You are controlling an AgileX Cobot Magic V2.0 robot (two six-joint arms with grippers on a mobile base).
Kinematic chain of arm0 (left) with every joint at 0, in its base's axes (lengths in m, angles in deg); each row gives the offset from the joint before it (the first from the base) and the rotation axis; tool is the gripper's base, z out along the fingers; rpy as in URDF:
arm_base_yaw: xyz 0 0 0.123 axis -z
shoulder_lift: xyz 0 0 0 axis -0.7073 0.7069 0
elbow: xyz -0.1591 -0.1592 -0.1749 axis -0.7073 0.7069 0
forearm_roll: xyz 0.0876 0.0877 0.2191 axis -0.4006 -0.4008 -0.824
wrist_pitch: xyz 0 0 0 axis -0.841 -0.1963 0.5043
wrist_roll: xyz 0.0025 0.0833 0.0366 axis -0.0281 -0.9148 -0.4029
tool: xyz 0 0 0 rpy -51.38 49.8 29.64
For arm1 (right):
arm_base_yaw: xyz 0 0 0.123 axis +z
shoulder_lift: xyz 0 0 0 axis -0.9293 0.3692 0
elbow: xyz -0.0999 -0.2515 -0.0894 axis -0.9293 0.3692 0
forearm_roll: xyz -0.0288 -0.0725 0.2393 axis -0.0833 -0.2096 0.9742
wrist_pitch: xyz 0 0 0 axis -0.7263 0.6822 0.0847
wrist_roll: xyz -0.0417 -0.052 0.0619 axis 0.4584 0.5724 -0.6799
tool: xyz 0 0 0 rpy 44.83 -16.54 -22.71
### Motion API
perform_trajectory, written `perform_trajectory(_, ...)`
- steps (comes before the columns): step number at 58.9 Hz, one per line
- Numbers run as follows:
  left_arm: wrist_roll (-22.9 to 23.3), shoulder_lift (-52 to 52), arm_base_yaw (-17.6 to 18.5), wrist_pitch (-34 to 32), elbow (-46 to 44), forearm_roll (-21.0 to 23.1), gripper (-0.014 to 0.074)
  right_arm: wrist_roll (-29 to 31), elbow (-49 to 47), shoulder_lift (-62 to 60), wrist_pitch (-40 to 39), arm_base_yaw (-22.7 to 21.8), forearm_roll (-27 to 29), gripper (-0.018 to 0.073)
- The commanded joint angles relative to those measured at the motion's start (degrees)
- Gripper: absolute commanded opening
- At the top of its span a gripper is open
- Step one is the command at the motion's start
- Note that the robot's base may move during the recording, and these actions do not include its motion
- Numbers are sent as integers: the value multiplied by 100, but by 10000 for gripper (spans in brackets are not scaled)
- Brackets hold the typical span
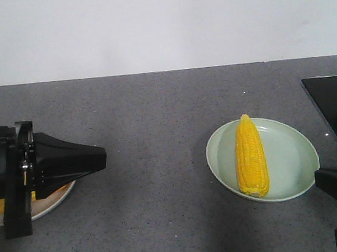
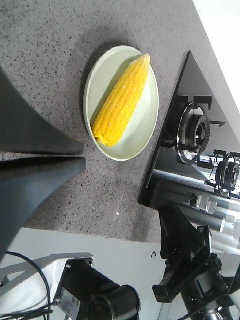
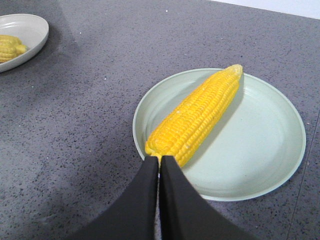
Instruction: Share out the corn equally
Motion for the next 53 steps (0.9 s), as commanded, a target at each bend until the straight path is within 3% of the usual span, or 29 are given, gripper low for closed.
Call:
perform_trajectory(1,45,-140,34,-37,-113,38,-7,32,-141,6,-242,-25,184,-5)
perform_trajectory(24,32,-140,34,-28,-113,24,-6,32,-141,6,-242,-25,184,-5)
perform_trajectory(34,-17,-140,34,329,-113,-20,-6,32,-141,6,-242,-25,184,-5)
perform_trajectory(42,207,-262,34,1202,-114,159,-6,32,-141,6,-235,-25,184,-5)
perform_trajectory(53,1246,-753,40,2963,-49,289,-6,32,-141,6,-219,-25,179,-5)
